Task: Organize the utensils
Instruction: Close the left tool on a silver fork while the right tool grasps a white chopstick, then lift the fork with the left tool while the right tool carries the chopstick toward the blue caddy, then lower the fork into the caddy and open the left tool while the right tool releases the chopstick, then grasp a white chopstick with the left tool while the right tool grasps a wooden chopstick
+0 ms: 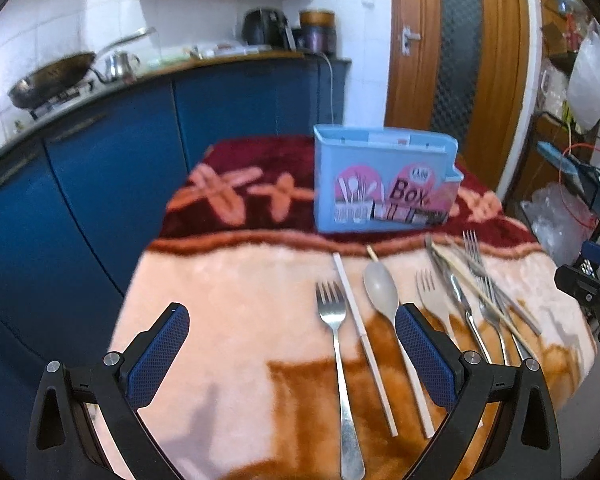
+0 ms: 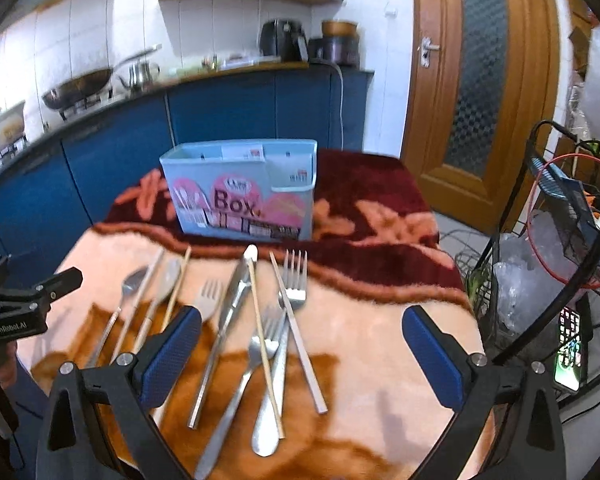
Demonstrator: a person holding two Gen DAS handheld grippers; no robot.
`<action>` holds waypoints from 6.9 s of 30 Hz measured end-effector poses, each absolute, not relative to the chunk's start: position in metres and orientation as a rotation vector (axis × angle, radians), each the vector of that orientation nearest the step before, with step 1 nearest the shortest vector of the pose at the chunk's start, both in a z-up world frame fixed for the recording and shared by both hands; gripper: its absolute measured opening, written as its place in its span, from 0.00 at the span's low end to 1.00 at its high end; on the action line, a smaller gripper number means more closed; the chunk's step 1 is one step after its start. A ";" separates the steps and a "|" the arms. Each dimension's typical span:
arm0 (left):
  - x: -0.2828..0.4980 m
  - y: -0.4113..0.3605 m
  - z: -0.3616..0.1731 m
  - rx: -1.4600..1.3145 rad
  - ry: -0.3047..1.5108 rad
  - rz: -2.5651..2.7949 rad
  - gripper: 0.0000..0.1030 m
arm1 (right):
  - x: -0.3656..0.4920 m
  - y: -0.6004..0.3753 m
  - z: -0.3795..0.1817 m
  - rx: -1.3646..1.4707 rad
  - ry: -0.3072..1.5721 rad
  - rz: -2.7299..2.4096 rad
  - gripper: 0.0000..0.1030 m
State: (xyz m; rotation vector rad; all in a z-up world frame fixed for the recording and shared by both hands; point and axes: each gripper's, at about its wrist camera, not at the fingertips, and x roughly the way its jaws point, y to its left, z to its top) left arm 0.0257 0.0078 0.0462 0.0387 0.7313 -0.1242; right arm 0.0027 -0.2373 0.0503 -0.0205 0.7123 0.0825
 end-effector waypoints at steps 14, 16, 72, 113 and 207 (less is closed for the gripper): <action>0.065 -0.009 0.004 0.047 1.088 -0.276 0.37 | 0.056 -0.249 0.013 -0.041 1.009 0.175 0.49; 0.068 -0.011 0.000 0.059 1.107 -0.254 0.37 | 0.061 -0.251 0.009 -0.042 1.039 0.185 0.43; 0.089 0.006 0.037 -0.048 0.871 -0.534 0.01 | 0.074 -0.267 0.008 0.079 0.984 0.235 0.07; 0.206 -0.036 0.111 0.024 0.434 -0.286 0.01 | 0.198 -0.244 0.081 0.138 0.265 0.251 0.07; 0.130 -0.045 -0.013 0.130 1.044 -0.317 0.36 | 0.066 -0.244 0.009 0.075 0.931 0.288 0.32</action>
